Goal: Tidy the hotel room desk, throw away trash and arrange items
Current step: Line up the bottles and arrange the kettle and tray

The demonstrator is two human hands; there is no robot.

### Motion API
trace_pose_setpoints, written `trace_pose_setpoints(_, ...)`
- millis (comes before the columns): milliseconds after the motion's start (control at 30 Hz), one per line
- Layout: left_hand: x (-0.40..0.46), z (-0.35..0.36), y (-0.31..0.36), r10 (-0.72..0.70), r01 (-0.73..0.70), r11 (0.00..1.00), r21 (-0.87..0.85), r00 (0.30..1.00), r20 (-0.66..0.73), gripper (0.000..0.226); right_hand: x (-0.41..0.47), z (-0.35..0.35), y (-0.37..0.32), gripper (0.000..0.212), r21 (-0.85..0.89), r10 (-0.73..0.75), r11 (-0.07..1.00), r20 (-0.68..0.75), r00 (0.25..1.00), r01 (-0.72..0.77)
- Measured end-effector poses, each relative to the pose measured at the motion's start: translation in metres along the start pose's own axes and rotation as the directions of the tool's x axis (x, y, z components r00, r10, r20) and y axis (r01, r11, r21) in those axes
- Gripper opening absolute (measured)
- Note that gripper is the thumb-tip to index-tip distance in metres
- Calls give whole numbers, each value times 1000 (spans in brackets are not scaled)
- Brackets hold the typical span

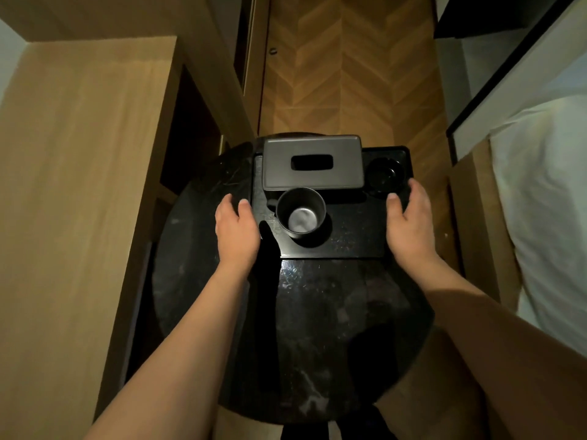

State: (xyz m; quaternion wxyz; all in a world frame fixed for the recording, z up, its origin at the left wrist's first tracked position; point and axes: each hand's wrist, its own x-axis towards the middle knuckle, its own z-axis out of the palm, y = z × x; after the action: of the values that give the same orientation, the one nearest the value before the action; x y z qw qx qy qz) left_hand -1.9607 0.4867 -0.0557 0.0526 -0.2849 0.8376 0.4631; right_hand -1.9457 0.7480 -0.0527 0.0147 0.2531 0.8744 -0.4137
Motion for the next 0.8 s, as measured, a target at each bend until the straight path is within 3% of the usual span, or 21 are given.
trace_pose_setpoints(233, 48, 30, 5, -287, 321, 919, -229, 943, 171, 64, 55, 18, 12, 65, -66, 190, 980, 10, 982, -189)
trace_pose_setpoints(367, 54, 42, 8, -256, 290, 942, -167, 947, 196, 83, 70, 28, 14, 71, -63, 317, 947, 34, 948, -314)
trace_pose_setpoints(500, 52, 47, 8, -247, 274, 951, -145, 952, 178, 61, 79, 31, 13, 72, -44, 391, 920, 29, 920, -389)
trace_pose_setpoints(633, 59, 46, 10, -261, 274, 954, -118, 959, 112, 82, 88, 25, 9, 66, -46, 443, 896, 22, 896, -442)
trace_pose_setpoints(733, 65, 47, 13, -265, 287, 946, -153, 953, 145, 67, 93, 24, 5, 64, -55, 492, 869, -5, 871, -491)
trace_pose_setpoints(800, 76, 45, 3, -288, 311, 940, -144, 944, 162, 70, 97, 24, 6, 61, -76, 501, 863, 0, 865, -500)
